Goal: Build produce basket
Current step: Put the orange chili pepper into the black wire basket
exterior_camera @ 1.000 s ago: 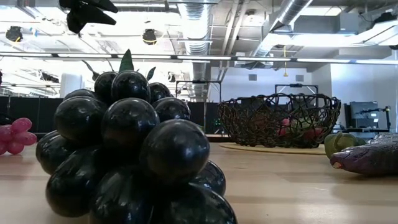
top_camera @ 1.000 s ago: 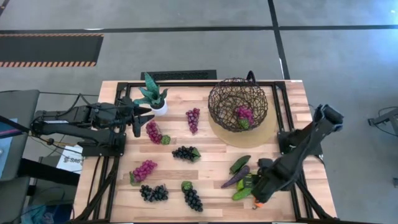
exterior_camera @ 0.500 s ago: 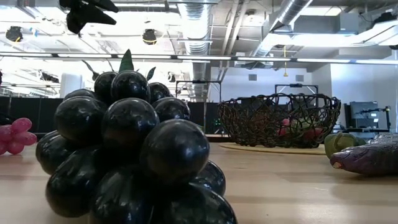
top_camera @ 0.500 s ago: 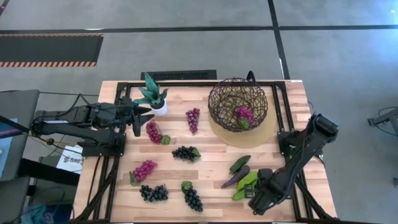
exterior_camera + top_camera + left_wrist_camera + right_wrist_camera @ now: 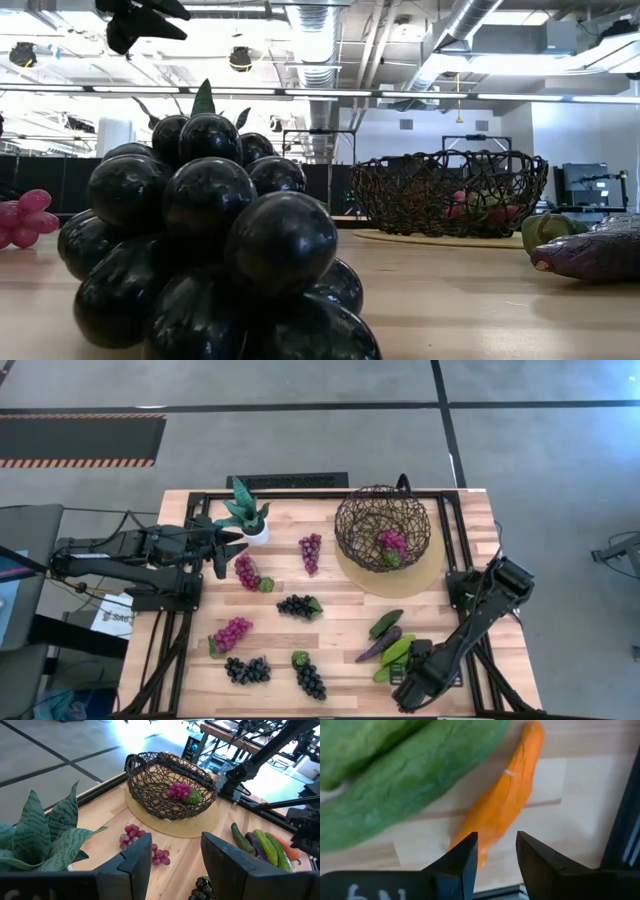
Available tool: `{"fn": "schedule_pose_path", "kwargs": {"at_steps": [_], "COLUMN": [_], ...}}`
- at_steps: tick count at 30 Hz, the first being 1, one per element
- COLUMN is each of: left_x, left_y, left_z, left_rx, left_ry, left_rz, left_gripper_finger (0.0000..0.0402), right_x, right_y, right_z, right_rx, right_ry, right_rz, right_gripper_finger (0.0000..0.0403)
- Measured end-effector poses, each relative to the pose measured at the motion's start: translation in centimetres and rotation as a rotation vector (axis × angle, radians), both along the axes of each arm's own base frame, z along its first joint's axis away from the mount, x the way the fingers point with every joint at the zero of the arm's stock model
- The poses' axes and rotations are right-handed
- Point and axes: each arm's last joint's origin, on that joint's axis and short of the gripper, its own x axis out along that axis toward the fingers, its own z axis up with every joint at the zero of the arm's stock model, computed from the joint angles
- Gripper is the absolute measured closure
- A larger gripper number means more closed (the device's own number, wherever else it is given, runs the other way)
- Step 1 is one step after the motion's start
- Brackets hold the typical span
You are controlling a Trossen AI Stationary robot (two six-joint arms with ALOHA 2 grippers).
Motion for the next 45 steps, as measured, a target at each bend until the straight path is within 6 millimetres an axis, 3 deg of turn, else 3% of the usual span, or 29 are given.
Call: {"fn": "schedule_pose_path", "kwargs": {"at_steps": [22,29,33,45], "left_x": [0.0,0.0,0.0,0.0], "left_y": [0.0,0.0,0.0,0.0], "left_z": [0.0,0.0,0.0,0.0], "left_rx": [-0.013,-0.026,-0.023,-0.023], "left_ry": [-0.008,-0.014,-0.012,-0.013], "left_rz": [0.007,0.012,0.011,0.010], "left_gripper_finger": [0.0246,0.0246,0.0246,0.0246], "right_x": [-0.6,-1.2,-1.7,-0.4], "right_y": [0.9,0.5,1.0,0.6], "right_z": [-2.3,0.2,0.3,0.1], "right_rx": [-0.061,-0.079,-0.076,-0.062], "right_ry": [0.076,0.083,0.094,0.040], "right_rz": [0.037,0.038,0.057,0.026], "right_gripper_finger": [0.0250,0.0250,0.0250,0.0250]}}
